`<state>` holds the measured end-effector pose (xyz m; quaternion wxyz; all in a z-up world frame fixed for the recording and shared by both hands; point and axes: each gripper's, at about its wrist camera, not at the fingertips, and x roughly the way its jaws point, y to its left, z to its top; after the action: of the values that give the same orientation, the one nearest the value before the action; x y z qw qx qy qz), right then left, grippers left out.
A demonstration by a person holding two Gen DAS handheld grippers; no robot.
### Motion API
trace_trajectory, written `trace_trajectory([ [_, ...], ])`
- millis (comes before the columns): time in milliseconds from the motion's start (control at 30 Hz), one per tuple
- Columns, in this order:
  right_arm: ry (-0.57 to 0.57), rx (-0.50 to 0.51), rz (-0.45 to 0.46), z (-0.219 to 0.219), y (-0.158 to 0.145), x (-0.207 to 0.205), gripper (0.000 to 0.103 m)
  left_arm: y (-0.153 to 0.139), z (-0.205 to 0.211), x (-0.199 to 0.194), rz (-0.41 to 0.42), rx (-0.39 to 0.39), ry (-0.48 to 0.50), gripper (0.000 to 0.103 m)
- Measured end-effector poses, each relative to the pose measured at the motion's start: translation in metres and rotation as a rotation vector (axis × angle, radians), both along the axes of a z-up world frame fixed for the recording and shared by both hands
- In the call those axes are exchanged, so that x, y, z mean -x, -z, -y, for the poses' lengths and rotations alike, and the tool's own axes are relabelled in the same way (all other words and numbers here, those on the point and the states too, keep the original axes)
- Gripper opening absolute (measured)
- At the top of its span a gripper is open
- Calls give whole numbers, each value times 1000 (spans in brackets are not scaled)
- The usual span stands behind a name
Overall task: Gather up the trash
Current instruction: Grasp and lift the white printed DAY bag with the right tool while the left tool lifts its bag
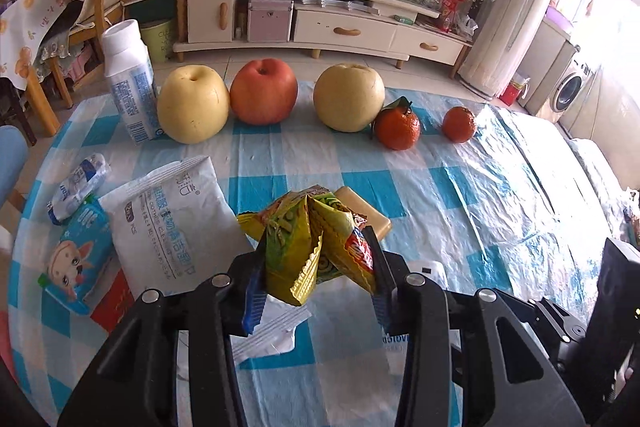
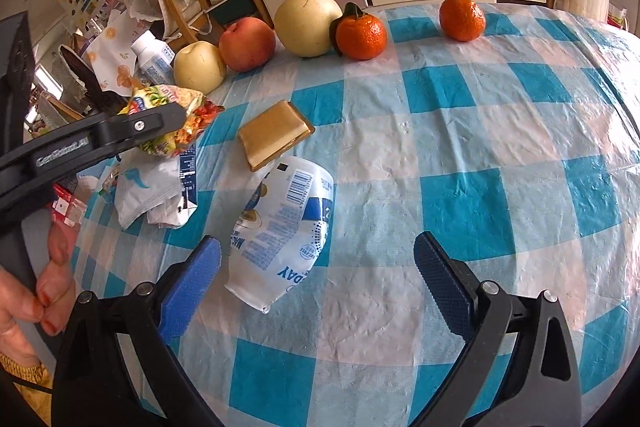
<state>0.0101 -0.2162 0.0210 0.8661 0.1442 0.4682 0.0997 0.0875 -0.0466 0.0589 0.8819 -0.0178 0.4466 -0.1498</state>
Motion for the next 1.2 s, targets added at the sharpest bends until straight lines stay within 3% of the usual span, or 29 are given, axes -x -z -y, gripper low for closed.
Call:
trace_trajectory([
  [367, -44, 46, 8, -25, 12, -16, 97, -16, -52, 60, 27, 108, -41, 44],
  [533, -66, 129, 38, -38, 15, -18, 94, -23, -83, 83, 54, 147, -83, 44],
  [733, -89, 231, 56, -50, 17, -17, 83, -15, -123, 100, 81, 192, -151, 44],
  [900, -104, 326, 75, -57, 19, -16, 65, 0, -147, 99, 76, 202, -189, 44],
  [1000, -109, 325, 87, -58, 17, -16, 47, 4, -156, 101, 83, 200, -198, 44],
  [1200, -95, 308, 101, -53, 16, -13, 29, 15, -182, 103, 90, 177, -239, 44],
])
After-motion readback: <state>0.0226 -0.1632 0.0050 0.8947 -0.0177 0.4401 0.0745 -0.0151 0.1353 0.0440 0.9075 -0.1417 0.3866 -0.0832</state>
